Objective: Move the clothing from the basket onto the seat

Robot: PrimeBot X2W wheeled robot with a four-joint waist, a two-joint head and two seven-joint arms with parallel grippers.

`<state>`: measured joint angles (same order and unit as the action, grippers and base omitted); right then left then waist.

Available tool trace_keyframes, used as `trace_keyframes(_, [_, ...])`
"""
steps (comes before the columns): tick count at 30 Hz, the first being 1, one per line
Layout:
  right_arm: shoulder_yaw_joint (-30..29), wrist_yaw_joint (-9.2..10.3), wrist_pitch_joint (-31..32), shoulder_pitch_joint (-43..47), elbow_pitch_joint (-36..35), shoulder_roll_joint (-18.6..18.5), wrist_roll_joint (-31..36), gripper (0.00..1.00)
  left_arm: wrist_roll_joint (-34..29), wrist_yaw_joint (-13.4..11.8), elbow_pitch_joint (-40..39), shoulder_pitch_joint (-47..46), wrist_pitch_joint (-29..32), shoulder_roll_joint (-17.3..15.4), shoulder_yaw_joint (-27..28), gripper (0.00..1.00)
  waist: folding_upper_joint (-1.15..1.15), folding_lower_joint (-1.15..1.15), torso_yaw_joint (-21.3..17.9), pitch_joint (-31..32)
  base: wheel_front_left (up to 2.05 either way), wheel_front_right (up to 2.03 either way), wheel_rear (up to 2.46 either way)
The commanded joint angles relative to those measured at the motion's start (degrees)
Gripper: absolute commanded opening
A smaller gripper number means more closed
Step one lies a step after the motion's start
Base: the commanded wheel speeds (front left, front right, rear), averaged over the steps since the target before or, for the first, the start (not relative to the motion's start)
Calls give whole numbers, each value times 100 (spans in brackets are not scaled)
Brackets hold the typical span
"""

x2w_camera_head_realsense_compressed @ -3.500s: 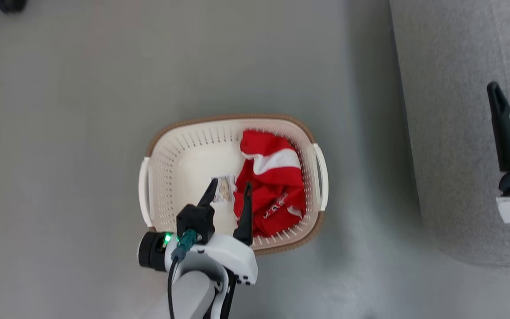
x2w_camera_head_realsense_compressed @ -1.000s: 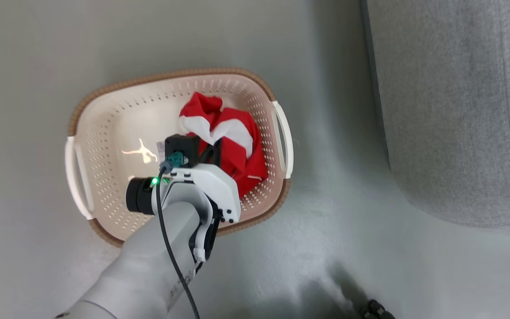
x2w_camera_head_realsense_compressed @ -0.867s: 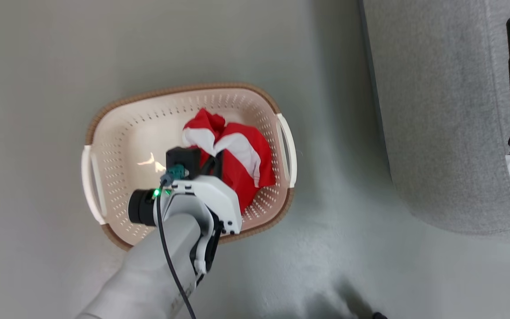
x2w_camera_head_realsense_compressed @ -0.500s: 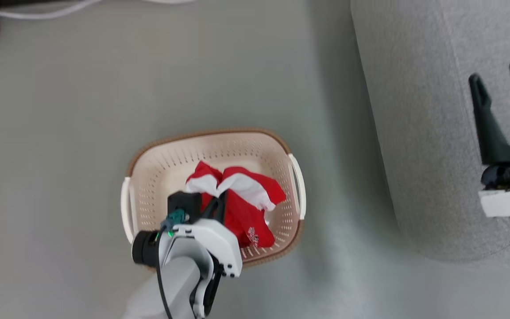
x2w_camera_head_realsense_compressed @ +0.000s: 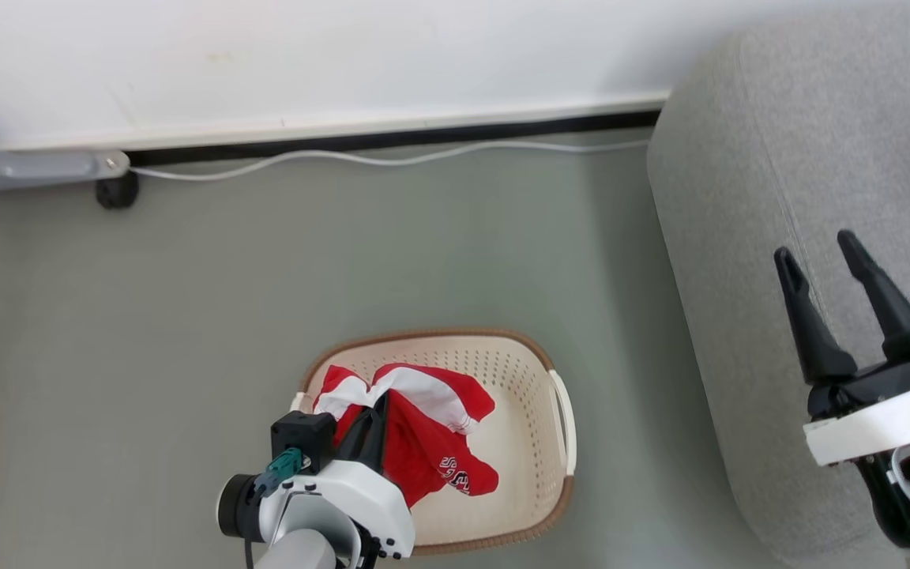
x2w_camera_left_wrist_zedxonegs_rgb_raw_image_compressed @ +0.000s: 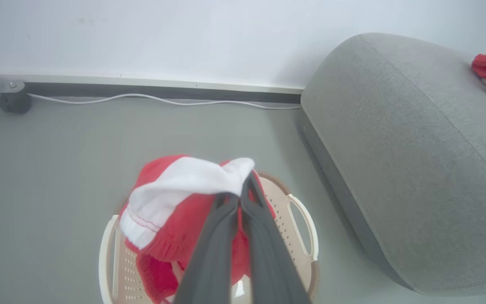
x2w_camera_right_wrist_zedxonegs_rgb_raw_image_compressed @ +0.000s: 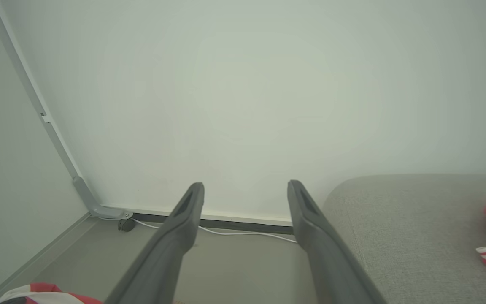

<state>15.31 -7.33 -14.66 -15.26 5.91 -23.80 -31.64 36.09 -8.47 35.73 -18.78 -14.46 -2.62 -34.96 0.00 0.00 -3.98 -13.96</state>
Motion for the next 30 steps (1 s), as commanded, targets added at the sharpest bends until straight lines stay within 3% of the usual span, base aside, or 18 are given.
trace_keyframes(1, [59,-16,-34,117,-54,-62,53,100,-153,58,-226,49,-53,-26,284,0,0,0,157,274,0,0,0])
trace_keyframes(15, [90,-16,-34,598,623,494,383,100,-1357,470,-1323,323,-53,-26,1214,0,0,0,287,1004,0,0,0])
trace_keyframes(30, [64,-16,-34,769,959,724,498,100,-2070,796,-2107,-506,-7,-183,1327,0,0,0,202,1278,0,0,0])
